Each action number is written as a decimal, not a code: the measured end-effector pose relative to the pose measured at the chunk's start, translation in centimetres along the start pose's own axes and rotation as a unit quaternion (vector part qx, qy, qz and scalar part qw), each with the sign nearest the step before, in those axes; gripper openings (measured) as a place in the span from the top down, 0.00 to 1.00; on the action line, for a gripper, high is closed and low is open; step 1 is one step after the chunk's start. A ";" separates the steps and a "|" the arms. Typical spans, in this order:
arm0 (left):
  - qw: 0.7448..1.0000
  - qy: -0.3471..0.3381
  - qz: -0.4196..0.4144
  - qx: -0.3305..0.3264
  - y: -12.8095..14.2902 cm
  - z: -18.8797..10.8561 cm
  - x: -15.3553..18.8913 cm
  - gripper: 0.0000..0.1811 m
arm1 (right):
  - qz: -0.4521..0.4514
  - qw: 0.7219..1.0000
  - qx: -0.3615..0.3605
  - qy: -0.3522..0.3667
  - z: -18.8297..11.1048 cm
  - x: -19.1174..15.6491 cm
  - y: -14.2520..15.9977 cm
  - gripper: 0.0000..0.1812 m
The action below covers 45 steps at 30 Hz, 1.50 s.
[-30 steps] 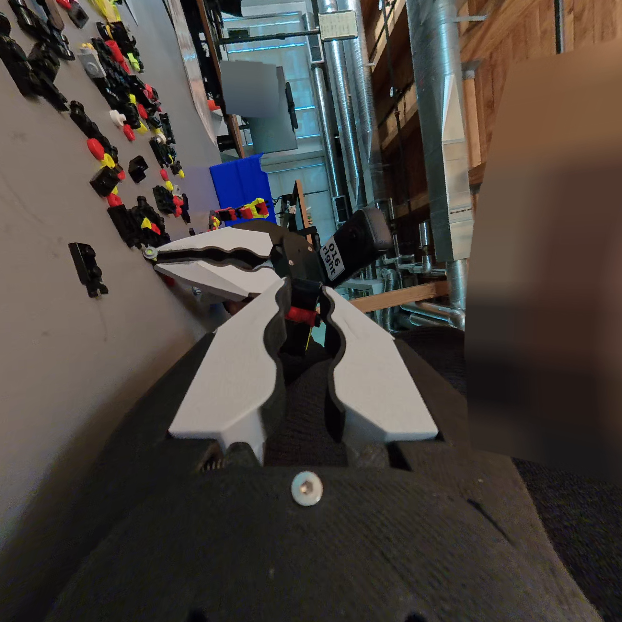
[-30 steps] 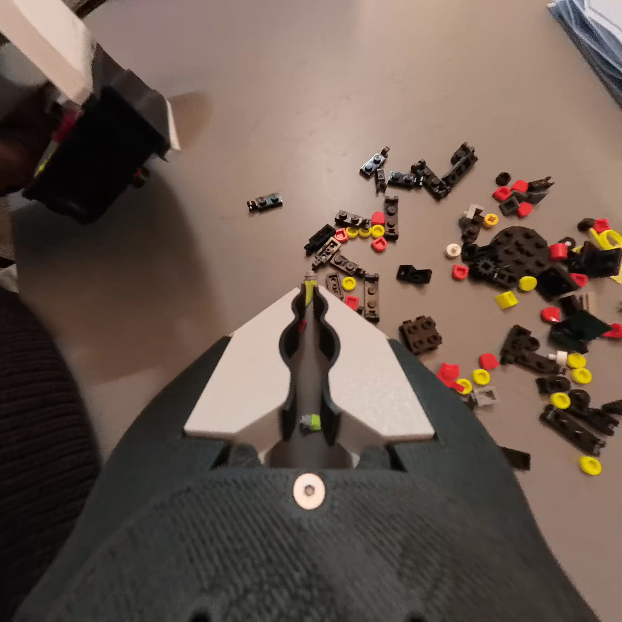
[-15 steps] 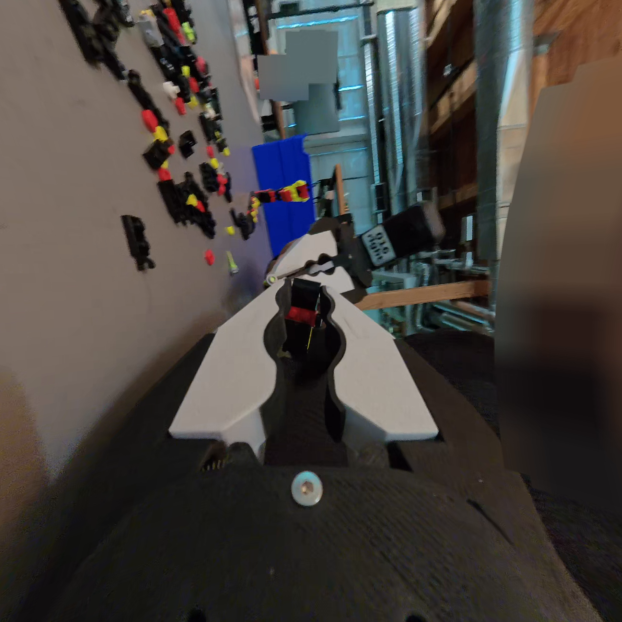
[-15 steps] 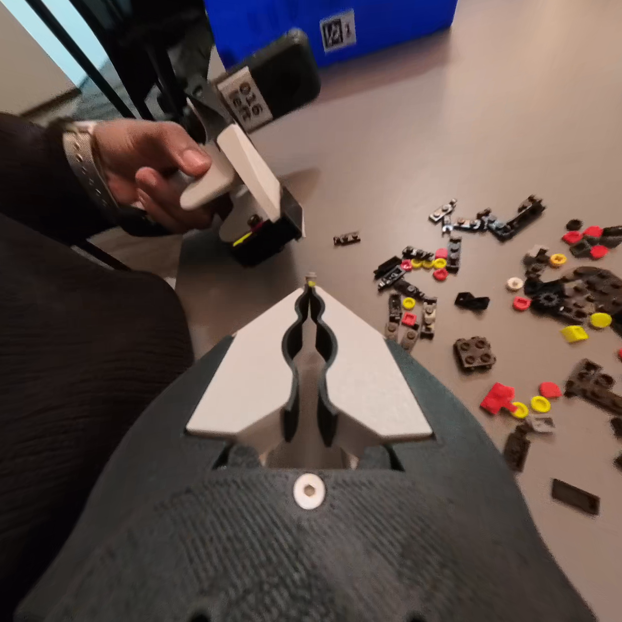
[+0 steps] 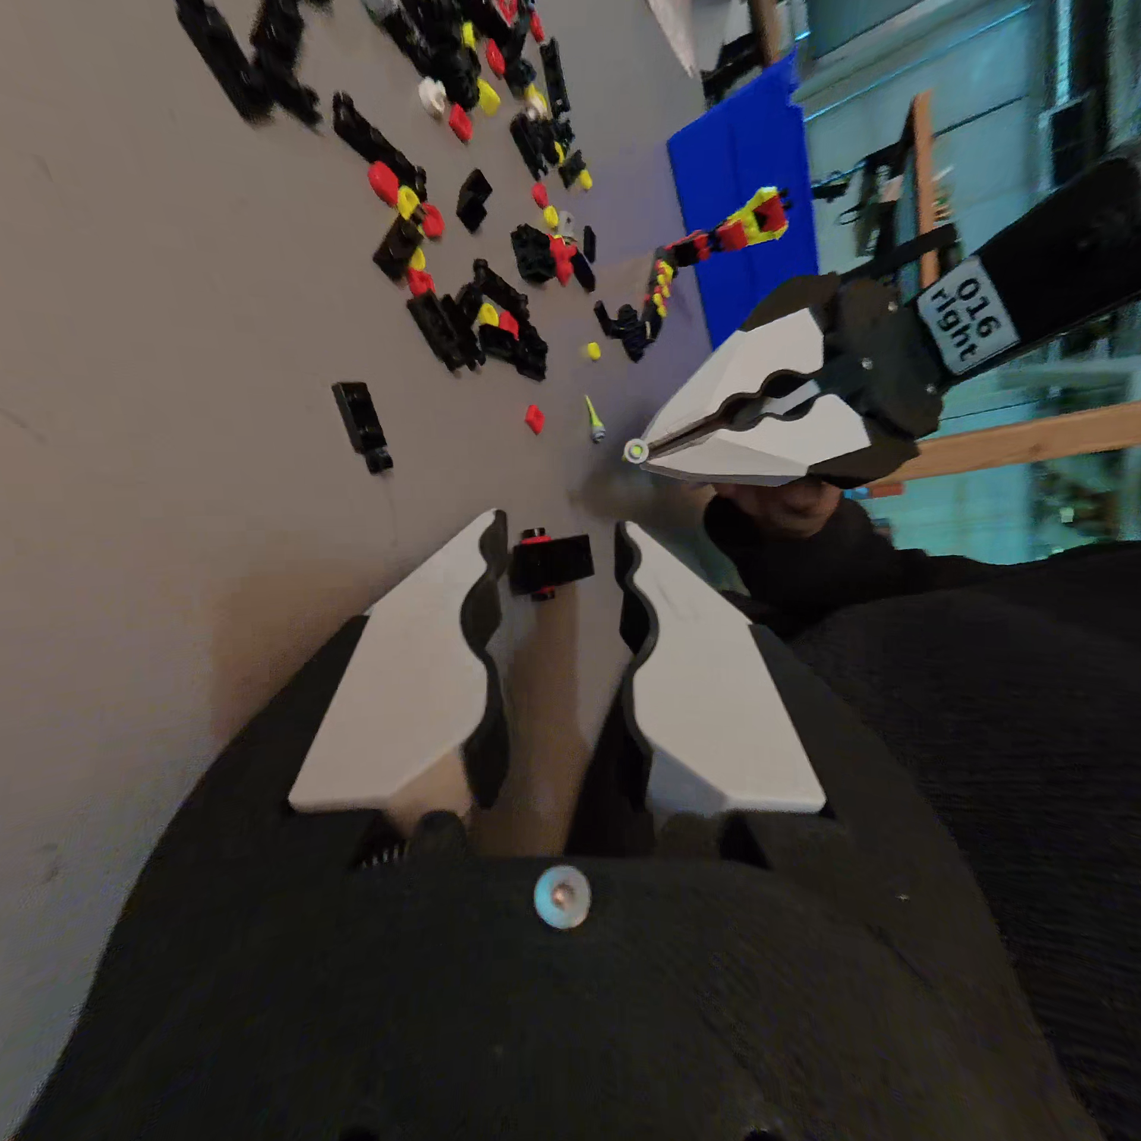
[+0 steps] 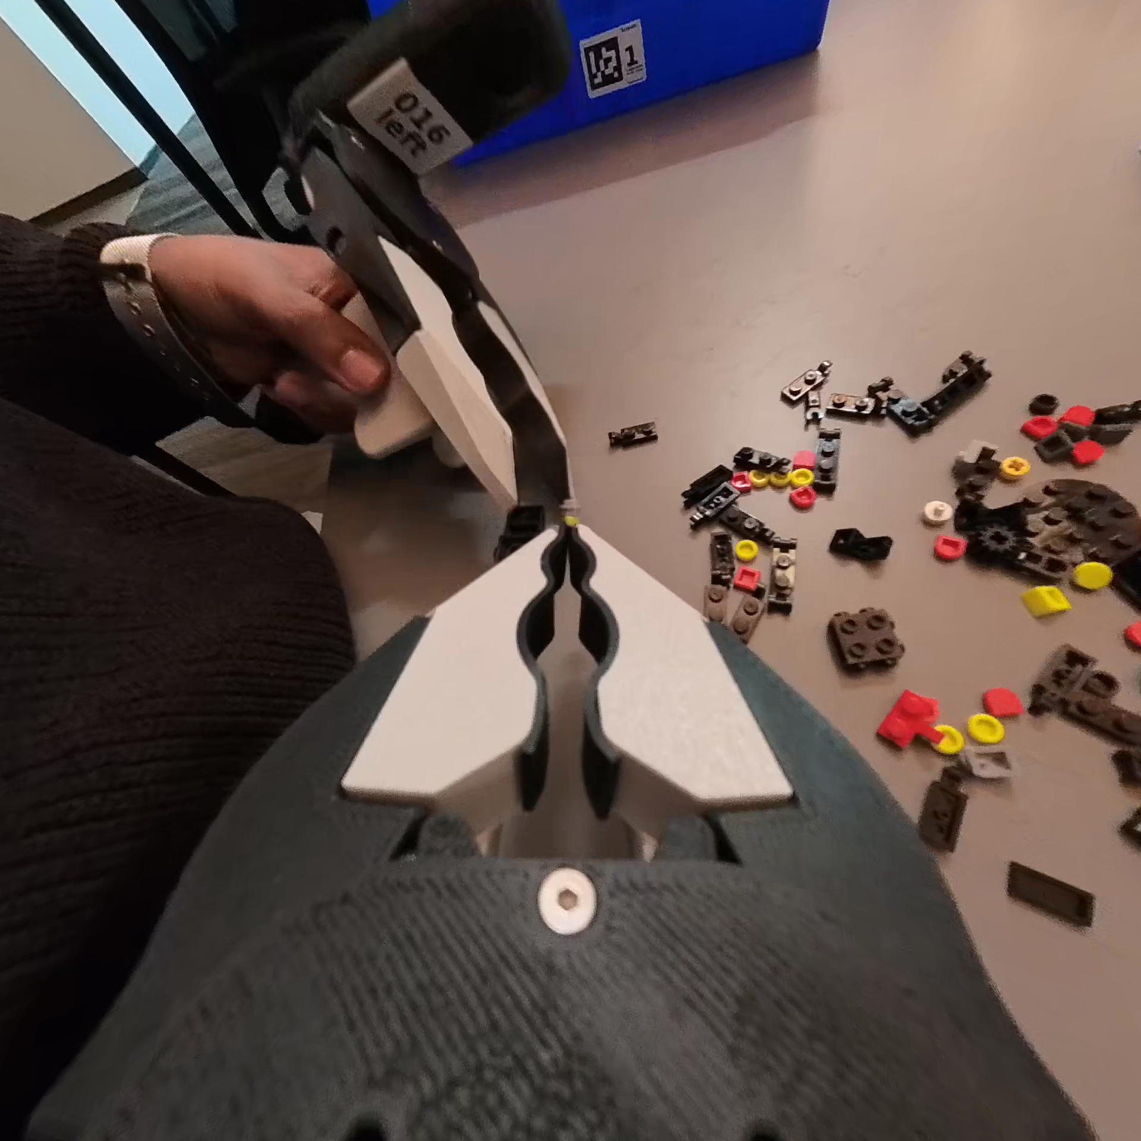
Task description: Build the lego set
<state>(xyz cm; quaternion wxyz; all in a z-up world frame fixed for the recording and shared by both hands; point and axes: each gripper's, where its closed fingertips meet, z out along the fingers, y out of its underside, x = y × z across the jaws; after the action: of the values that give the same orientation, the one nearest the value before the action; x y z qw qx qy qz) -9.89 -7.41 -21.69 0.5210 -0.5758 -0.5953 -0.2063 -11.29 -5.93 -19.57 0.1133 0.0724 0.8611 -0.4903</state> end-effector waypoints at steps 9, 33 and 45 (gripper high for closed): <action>0.963 0.228 -0.122 0.070 -2.0 -1.7 5.1 0.86 | -0.160 0.986 0.046 0.025 -0.6 -2.1 -2.1 1.00; 0.967 0.227 -0.109 0.036 -0.7 -1.2 5.3 0.95 | -0.360 0.927 0.029 0.102 -0.3 -3.7 -2.3 1.00; 0.970 0.220 -0.102 0.035 -0.6 -1.2 5.2 0.97 | -0.369 0.922 0.026 0.117 -0.3 -3.5 -2.4 1.00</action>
<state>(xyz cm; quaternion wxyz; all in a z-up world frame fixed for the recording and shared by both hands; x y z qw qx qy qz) -8.94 -6.12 -16.52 0.6354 -0.4339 -0.5284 -0.3588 -8.54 -6.90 -16.52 -0.1791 -0.1912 0.8208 -0.5076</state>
